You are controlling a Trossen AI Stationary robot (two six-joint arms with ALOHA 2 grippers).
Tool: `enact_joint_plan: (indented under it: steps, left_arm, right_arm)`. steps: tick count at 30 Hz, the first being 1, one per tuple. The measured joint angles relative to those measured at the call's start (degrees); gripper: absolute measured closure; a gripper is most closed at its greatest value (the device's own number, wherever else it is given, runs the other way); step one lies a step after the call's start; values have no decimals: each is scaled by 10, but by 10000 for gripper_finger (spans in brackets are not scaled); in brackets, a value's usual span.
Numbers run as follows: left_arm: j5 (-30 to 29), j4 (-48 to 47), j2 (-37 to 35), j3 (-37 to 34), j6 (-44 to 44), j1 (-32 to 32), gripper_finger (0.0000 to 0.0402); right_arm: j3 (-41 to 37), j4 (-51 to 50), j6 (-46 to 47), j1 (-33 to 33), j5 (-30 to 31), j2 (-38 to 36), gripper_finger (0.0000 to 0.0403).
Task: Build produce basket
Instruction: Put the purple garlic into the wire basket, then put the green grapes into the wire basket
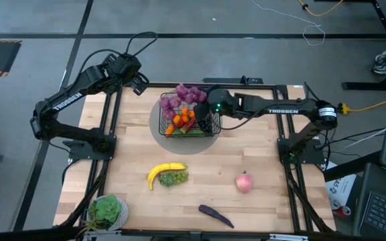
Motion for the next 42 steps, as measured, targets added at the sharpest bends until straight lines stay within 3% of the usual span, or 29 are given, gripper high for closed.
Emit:
enact_joint_plan:
  steps: [9, 24, 28, 37, 42]
  left_arm:
    - [2, -4, 0, 0, -1, 0, 194]
    - [15, -5, 0, 0, -1, 0, 194]
    - [15, -5, 0, 0, -1, 0, 194]
    - [32, -5, 0, 0, -2, 0, 194]
    - [32, -5, 0, 0, -2, 0, 194]
  right_arm:
    - [0, 7, 7, 0, -51, 16, 268]
    - [1, -94, 153, 0, -68, 16, 266]
    - [1, -93, 152, 0, -68, 16, 242]
    - [1, -93, 152, 0, -71, 16, 147]
    - [1, -87, 152, 0, -81, 15, 134]
